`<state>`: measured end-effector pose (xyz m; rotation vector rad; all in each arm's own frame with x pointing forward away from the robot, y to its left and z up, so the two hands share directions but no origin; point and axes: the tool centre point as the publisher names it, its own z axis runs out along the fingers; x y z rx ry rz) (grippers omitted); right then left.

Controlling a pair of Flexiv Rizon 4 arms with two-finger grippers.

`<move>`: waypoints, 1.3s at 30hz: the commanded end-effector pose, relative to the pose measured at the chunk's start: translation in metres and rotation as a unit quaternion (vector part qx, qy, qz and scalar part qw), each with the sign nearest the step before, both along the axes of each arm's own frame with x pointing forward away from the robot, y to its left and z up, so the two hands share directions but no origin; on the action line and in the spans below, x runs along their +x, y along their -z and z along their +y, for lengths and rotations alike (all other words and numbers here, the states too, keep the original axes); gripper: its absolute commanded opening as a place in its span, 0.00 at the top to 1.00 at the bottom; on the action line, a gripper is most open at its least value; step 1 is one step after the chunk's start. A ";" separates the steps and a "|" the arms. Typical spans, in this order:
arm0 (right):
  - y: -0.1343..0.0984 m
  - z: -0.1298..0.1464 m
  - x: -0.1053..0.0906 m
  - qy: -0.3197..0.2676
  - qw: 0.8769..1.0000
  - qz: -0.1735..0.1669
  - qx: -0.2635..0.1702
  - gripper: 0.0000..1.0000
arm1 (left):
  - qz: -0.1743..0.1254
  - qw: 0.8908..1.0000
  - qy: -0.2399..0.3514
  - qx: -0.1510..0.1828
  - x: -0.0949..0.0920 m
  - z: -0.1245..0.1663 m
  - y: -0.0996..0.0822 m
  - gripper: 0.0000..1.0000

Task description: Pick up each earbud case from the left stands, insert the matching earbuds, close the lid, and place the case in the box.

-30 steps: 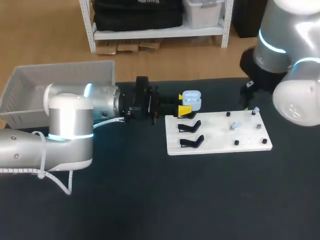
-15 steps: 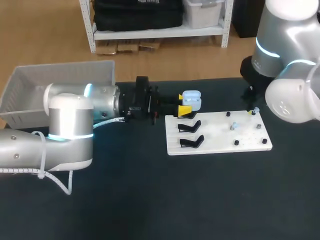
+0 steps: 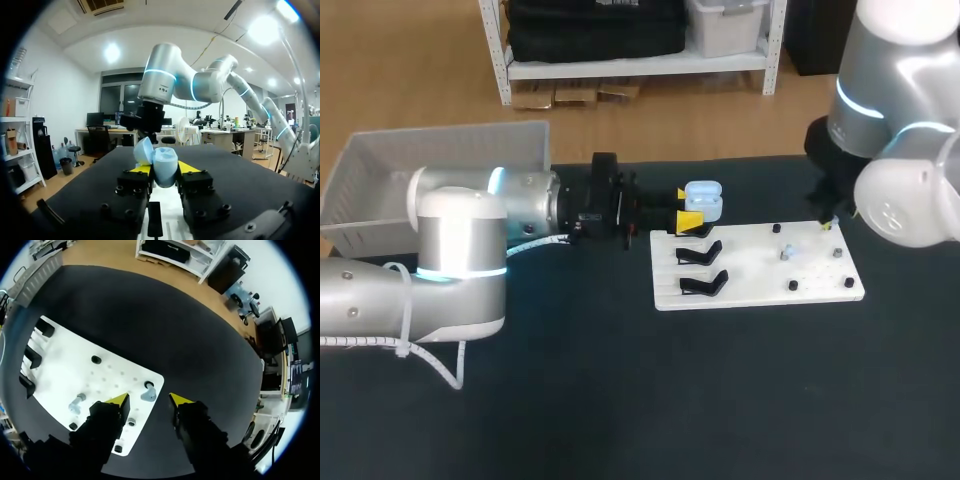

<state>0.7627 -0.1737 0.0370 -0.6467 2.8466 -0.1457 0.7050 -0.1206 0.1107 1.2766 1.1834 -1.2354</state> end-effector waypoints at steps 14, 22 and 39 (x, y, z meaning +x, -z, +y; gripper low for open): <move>0.010 0.003 0.002 0.005 1.000 -0.006 0.000 0.56 | -0.002 1.000 -0.001 -0.003 0.000 0.000 0.002 1.00; 0.013 0.003 0.003 0.009 1.000 -0.006 -0.002 0.66 | -0.002 1.000 -0.001 -0.003 0.000 0.000 0.002 1.00; 0.011 0.002 -0.001 0.012 1.000 -0.006 -0.010 1.00 | -0.002 1.000 -0.001 -0.003 0.000 0.000 0.002 1.00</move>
